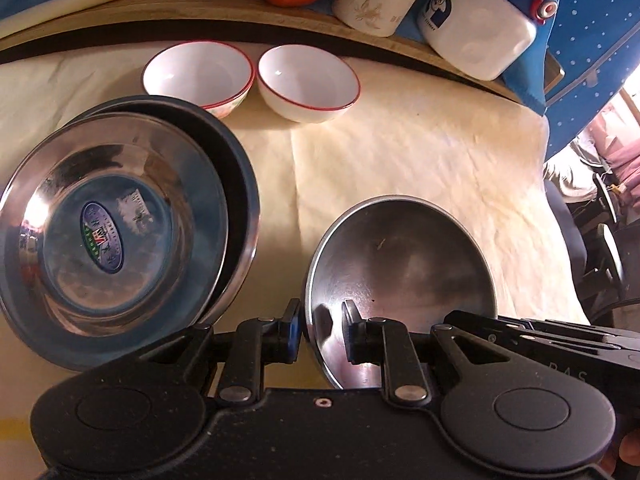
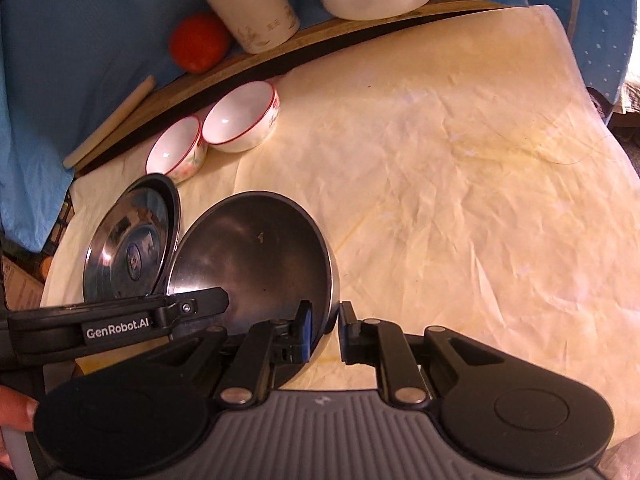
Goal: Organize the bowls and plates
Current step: 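Lower the steel bowl onto the cloth and open both tools, then move both tools to a red-rimmed white bowl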
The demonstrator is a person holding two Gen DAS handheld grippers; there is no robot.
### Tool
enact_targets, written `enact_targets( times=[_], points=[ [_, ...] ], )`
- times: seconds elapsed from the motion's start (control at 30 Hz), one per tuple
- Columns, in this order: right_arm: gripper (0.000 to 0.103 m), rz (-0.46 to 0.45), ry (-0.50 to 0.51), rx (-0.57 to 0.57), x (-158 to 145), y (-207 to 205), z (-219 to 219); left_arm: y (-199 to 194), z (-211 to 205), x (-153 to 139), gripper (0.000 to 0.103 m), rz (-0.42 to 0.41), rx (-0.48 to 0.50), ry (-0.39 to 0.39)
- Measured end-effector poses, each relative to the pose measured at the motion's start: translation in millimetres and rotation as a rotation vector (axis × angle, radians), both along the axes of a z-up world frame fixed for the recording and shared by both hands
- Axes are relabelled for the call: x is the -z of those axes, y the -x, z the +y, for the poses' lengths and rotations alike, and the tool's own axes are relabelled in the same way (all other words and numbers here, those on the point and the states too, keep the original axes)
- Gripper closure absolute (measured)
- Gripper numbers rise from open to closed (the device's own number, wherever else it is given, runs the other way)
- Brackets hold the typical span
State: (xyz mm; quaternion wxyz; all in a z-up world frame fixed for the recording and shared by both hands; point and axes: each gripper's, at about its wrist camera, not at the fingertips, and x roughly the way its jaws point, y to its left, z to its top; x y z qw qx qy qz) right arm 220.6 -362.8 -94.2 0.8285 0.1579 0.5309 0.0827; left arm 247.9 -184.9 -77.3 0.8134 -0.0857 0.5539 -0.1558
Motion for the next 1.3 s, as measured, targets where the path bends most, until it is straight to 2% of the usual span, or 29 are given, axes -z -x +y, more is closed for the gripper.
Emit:
enact_targets(
  times=[0.17,0.23,0.3,0.37,0.43,0.77,1.03,1.2,1.3],
  points=[
    [0.084,-0.004,-0.012,-0.011,1.7,-4.2,0.5,0.6,0.3,-1.4,0.078,0.000,0.003,-0.003],
    [0.077,-0.005,-0.026,-0.016,2.2,-3.6,-0.2,0.0,1.4,-1.1,0.076,0.002,0.000,0.006],
    [0.071,0.000,-0.038,-0.015,2.8,-1.9,-1.6,-1.0,1.9,-0.9,0.064,0.008,-0.004,0.000],
    [0.066,-0.004,-0.051,-0.016,2.5,-1.1,-3.2,-1.1,2.7,-2.3,0.047,0.004,-0.016,-0.013],
    [0.054,-0.009,-0.057,-0.016,1.6,-1.5,-5.0,-1.1,2.3,-4.7,0.038,-0.004,-0.023,-0.030],
    [0.028,-0.067,-0.063,-0.020,-14.1,-2.4,-22.4,7.3,-4.1,-20.4,0.010,0.004,0.046,-0.077],
    [0.014,-0.124,-0.081,0.023,-28.4,0.7,-46.1,11.8,2.9,-38.4,0.007,-0.003,0.045,-0.073],
    [0.002,-0.168,-0.073,0.041,-36.4,0.5,-49.8,13.2,12.2,-52.8,0.003,-0.013,0.065,-0.029],
    [0.000,-0.202,-0.065,0.040,-39.7,1.9,-46.9,11.4,25.6,-58.3,0.002,-0.008,0.033,-0.007]
  ],
)
